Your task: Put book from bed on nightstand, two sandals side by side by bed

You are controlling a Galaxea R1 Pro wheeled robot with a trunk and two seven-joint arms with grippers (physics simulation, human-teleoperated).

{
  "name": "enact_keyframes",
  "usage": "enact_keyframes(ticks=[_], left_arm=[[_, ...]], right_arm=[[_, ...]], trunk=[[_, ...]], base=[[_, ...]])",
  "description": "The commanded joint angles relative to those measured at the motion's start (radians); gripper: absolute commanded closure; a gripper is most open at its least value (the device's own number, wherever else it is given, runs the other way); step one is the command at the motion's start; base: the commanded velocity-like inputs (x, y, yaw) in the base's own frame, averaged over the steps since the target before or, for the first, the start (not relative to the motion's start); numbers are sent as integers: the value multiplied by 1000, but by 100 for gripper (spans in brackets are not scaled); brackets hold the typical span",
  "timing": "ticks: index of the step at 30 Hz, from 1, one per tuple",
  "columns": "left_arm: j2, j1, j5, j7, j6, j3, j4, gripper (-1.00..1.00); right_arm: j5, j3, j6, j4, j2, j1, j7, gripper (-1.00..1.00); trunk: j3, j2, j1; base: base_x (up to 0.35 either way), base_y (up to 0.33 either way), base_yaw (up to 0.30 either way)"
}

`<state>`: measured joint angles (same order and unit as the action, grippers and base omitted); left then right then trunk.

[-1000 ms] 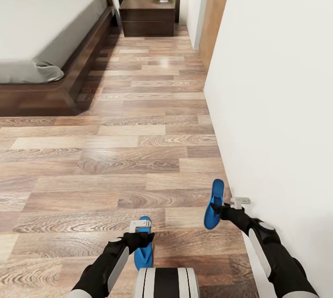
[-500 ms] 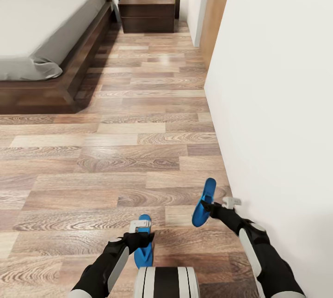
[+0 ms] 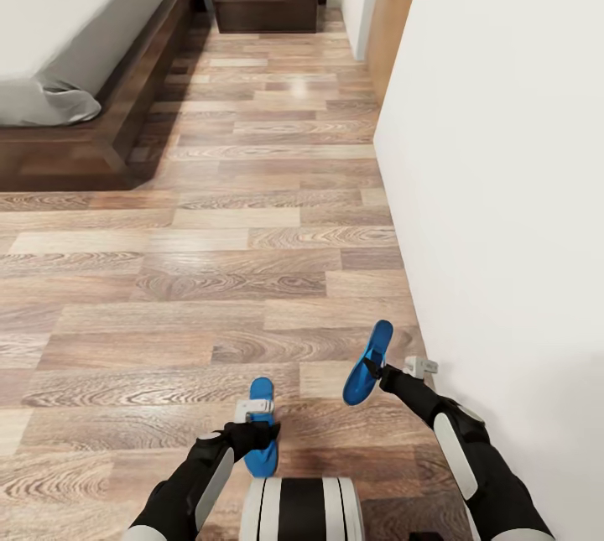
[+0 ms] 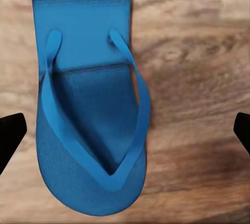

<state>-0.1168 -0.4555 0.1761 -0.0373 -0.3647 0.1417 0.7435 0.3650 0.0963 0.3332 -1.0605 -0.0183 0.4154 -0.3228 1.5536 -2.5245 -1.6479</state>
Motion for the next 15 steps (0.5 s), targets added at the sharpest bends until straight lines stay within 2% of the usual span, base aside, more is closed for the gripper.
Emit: enact_keyframes(ticks=[1,12,15], left_arm=[[0,0,8,0,-5,0,2,-100],[0,0,8,3,-5,0,5,-100],[0,0,8,3,-5,-1,5,-100]], right_arm=[[9,2,8,-1,0,0,-3,100],[9,2,8,-1,0,0,-2,100],[10,2,8,-1,0,0,-2,100]], trunk=[[5,0,0],[47,-3,-5],[47,-3,-5]], base=[[0,0,0],[0,0,0],[0,0,0]])
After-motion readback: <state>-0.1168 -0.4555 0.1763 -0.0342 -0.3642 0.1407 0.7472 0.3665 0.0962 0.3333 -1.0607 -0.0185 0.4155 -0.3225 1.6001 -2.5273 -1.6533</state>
